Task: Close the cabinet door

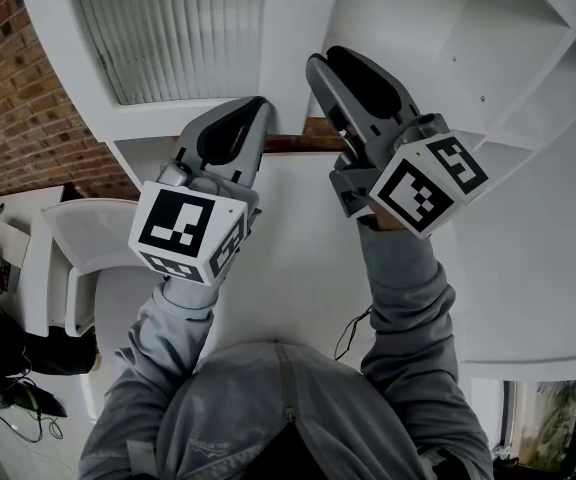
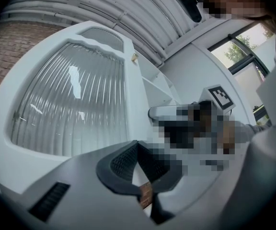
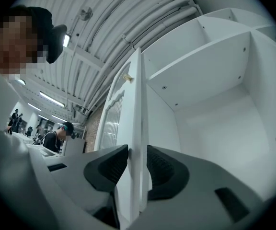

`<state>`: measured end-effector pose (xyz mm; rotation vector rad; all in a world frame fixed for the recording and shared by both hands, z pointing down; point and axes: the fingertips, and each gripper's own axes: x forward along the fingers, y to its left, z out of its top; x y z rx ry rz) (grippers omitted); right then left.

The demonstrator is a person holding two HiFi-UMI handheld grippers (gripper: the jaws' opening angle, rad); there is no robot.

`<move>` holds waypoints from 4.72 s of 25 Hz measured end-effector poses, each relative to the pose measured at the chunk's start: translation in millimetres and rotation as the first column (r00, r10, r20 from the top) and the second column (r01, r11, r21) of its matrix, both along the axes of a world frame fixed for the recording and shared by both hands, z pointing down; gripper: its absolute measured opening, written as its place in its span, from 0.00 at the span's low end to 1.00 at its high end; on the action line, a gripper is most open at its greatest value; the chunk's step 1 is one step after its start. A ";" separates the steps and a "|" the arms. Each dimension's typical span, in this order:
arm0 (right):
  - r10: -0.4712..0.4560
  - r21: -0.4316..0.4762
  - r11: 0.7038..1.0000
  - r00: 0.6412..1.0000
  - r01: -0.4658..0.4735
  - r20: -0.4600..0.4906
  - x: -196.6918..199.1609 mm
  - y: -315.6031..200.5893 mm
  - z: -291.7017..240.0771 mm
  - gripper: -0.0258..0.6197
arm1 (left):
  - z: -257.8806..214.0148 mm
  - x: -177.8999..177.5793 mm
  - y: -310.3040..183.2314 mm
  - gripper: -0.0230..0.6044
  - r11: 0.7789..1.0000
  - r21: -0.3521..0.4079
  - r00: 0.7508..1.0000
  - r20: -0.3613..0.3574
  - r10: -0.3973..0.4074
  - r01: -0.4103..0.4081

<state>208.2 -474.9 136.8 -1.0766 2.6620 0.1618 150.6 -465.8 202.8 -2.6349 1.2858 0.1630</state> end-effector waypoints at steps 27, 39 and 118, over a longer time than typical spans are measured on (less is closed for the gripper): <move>0.117 -0.044 0.992 0.993 -0.118 -0.029 23.1 -1.4 24.4 0.19 | 0.6 -4.8 -21.2 0.04 1.000 -0.004 1.000 -0.017 -0.012 0.012; 0.203 -0.064 0.977 0.979 -0.202 0.014 32.7 18.4 31.8 0.08 | -0.6 -4.3 -21.6 0.04 1.000 -0.006 1.000 -0.023 -0.008 0.008; 0.361 -0.100 0.920 0.919 -0.379 -0.155 -28.6 178.4 201.4 0.08 | 148.3 -78.8 168.2 0.04 0.964 -0.191 0.982 0.064 -0.177 0.186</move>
